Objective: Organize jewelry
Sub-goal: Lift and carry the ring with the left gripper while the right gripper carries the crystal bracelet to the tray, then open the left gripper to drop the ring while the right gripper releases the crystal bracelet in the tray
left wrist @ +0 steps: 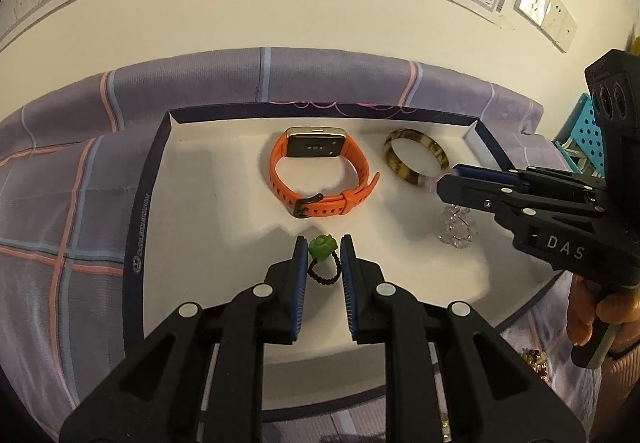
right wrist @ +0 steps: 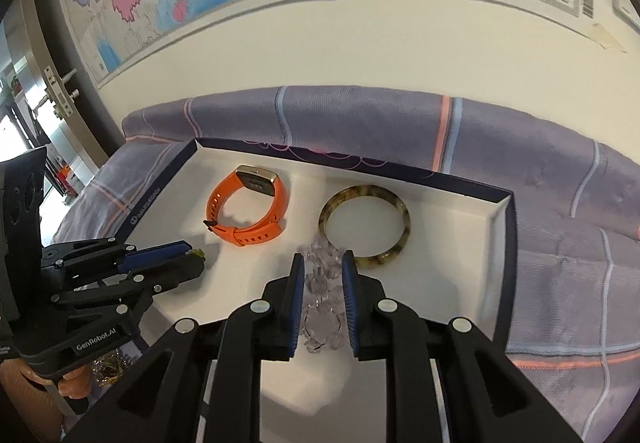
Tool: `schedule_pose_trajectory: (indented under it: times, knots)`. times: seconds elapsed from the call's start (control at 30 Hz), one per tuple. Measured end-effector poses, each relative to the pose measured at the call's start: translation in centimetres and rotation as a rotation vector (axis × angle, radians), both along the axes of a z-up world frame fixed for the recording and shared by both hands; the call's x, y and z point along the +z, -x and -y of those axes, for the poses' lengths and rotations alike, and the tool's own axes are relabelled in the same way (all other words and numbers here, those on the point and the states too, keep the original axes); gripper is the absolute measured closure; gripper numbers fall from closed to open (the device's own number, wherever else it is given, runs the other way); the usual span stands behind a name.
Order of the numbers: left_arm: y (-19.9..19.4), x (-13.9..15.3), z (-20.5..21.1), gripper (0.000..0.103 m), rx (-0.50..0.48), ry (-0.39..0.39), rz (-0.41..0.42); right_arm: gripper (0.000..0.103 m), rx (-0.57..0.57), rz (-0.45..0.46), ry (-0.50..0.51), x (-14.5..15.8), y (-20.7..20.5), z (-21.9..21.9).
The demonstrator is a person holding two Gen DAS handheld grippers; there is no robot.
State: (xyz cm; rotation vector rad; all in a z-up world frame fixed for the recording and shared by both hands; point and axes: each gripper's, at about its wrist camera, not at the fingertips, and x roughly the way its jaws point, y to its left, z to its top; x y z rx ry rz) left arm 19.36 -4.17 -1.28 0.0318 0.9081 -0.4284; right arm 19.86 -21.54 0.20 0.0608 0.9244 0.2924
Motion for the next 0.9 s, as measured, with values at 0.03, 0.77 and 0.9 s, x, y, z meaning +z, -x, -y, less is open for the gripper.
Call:
schedule_pose_trajectory:
  times: [0.03,0.77,0.9]
  knots:
    - [-0.1,-0.1,0.1,0.085,0.003,-0.001,-0.002,0.086,-0.001,-0.001,0.004,-0.1,-0.1,-0.1]
    - [7.1,3.2,-3.6,0.057,-0.065,0.049,0.121,0.070,0.152,0.057,-0.051,2.9,10.5,0.8]
    - [10.0,3.1,-4.3,0.056,-0.083,0.054,0.136,0.069,0.176,0.042,-0.034,2.1,13.3,1.0]
